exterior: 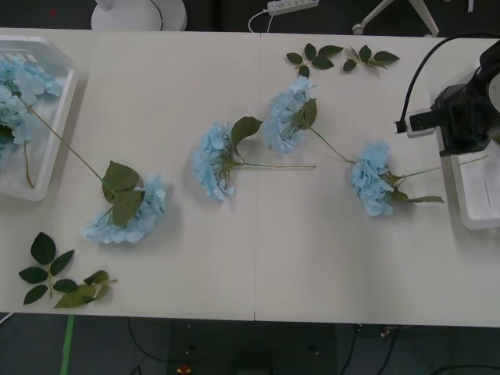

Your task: Place the red flowers into the right box and the blue flowers into the left box. If a person shows an open palm, hand one flower to the person first, then continue sorting.

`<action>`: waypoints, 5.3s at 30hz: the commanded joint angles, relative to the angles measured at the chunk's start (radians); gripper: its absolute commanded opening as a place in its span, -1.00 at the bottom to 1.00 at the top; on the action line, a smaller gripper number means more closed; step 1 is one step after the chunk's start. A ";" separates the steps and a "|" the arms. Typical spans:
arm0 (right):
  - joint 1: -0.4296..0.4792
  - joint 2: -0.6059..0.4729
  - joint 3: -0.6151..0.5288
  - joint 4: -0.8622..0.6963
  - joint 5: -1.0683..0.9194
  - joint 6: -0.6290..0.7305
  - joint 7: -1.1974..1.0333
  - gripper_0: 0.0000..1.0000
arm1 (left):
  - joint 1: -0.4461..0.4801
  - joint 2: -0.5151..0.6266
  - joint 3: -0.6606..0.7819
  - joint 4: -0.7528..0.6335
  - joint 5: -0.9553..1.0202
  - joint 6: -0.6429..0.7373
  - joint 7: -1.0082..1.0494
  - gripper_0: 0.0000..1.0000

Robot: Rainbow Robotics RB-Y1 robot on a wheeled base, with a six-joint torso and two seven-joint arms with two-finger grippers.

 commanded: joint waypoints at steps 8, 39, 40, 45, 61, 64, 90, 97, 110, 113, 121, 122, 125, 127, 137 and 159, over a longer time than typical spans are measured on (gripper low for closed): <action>0.075 0.056 -0.005 0.057 0.105 -0.058 -0.013 0.81 | -0.086 0.034 -0.085 0.069 -0.014 0.027 0.001 0.44; 0.075 0.182 0.127 0.204 0.226 -0.185 -0.013 0.81 | 0.148 -0.124 -0.010 -0.558 0.150 0.302 0.014 0.72; 0.075 0.185 0.128 0.210 0.225 -0.188 -0.013 0.81 | 0.141 -0.150 -0.035 -0.577 0.156 0.342 0.001 0.73; 0.075 0.211 0.133 0.251 0.186 -0.202 -0.013 0.81 | 0.118 -0.276 -0.156 -0.676 0.302 0.534 -0.130 0.73; 0.075 0.242 0.133 0.310 0.160 -0.223 -0.013 -0.59 | -0.015 -0.459 -0.047 -1.092 1.060 1.594 -0.779 1.00; 0.075 0.246 0.133 0.319 0.154 -0.230 -0.013 -0.65 | -0.021 -0.460 0.053 -1.121 1.216 1.721 -1.042 1.00; 0.074 0.171 0.044 0.224 -0.073 -0.137 -0.013 -1.00 | -0.093 -0.282 -0.030 -1.066 0.791 1.609 -3.138 1.00; 0.074 0.116 -0.194 0.098 -0.394 0.134 -0.013 -1.00 | -0.208 -0.279 -0.187 -0.906 0.607 1.601 -3.138 1.00; 0.074 0.121 -0.309 -0.144 -0.999 -0.035 -0.013 -1.00 | -0.400 -0.284 -0.481 -0.662 0.650 1.569 -3.138 1.00; 0.074 0.134 -0.309 -0.227 -1.004 -0.130 -0.030 -1.00 | -0.403 -0.284 -0.535 -0.636 0.660 1.549 -3.138 1.00; 0.061 0.208 -0.309 -0.279 -1.042 -0.251 -0.202 -1.00 | -0.460 -0.334 -0.588 -0.481 0.607 1.436 -3.138 1.00; 0.054 0.219 -0.309 -0.279 -1.042 -0.253 -0.228 -1.00 | -0.471 -0.344 -0.588 -0.446 0.609 1.417 -3.138 1.00; 0.040 0.245 -0.309 -0.270 -1.042 -0.253 -0.303 -1.00 | -0.494 -0.368 -0.590 -0.373 0.604 1.379 -3.138 1.00; 0.026 0.271 -0.309 -0.261 -1.033 -0.256 -0.357 -1.00 | -0.514 -0.387 -0.596 -0.325 0.594 1.351 -3.138 1.00; -0.023 0.342 -0.309 -0.259 -0.891 -0.256 -0.581 -1.00 | -0.556 -0.413 -0.644 -0.208 0.566 1.310 -3.138 -0.62; -0.070 0.435 -0.309 -0.240 -0.746 -0.263 -0.741 -1.00 | -0.556 -0.363 -0.607 -0.256 0.557 1.396 -3.138 -1.00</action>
